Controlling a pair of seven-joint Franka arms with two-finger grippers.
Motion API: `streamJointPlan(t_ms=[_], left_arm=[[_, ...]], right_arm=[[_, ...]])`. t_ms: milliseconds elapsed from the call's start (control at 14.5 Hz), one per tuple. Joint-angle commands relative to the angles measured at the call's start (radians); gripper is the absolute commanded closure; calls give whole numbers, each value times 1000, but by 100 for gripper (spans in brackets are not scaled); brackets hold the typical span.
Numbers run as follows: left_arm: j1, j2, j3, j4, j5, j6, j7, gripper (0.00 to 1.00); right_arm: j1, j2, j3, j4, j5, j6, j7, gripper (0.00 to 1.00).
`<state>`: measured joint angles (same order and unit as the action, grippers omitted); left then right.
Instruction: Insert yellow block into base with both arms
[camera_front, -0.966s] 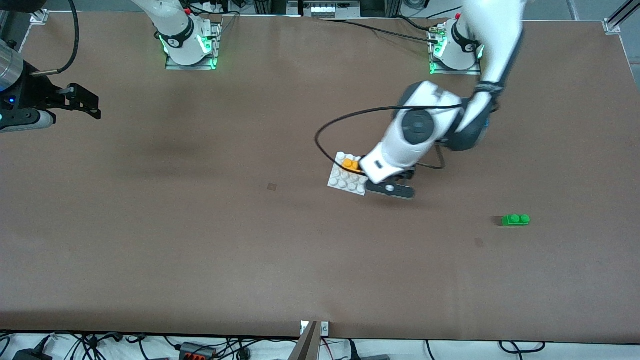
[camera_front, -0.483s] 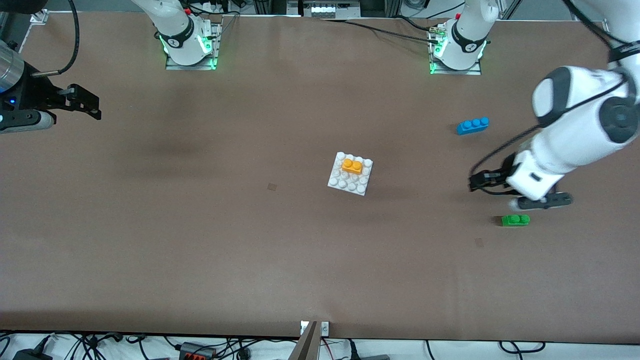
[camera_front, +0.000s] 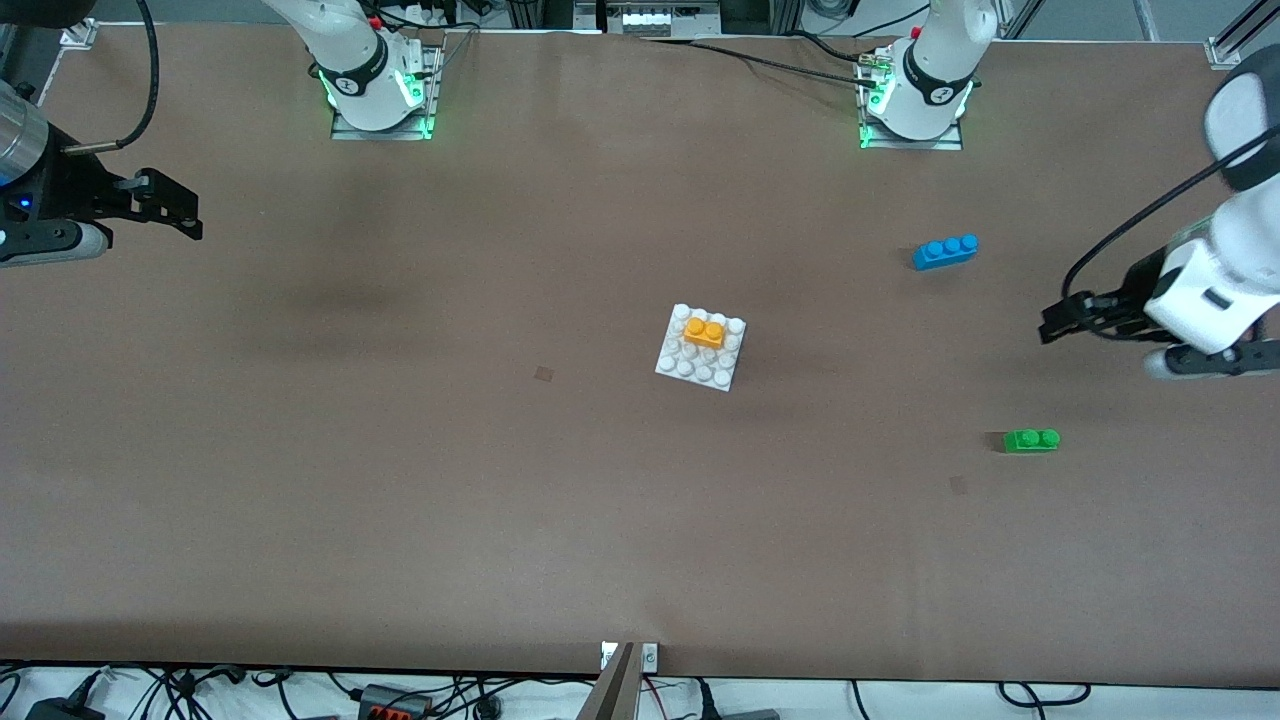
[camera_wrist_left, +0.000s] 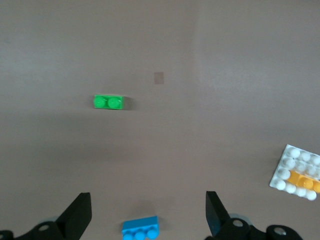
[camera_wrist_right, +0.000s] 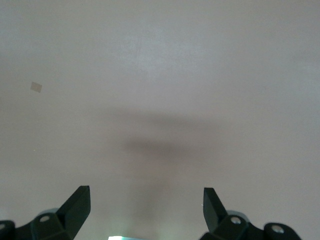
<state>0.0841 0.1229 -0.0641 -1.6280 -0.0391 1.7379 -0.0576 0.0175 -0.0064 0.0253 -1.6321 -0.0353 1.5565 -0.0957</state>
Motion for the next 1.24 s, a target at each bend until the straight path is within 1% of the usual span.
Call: streamJointPlan(t_ms=[0,69,207,276,345,690,1172], left_arm=[[14,1,9,48,13,-54,39,0],[16,4,12,74,13,-66,39,0],[0,33,-2,164,16,-147,35,0],[-6,55,-3,186,15,-184,35,0],[-6,54,-3,185,15,-201,35,0],[12,52,0,180,15,-199,45,0],[8,50,1,189,16,-216,44,0]], right_arm=[[-2,9,2,21,-8,-10,2,0],[-2,9,2,21,-8,-10,2,0],[-2,9,2,21,-8,-10,2,0],[-4,9,2,21,-8,-10,2,0],[-4,9,2,21,-8,-10,2,0],[-4,11,2,21,-8,-10,2,0],[-5,16,1,21,-8,-10,1,0]])
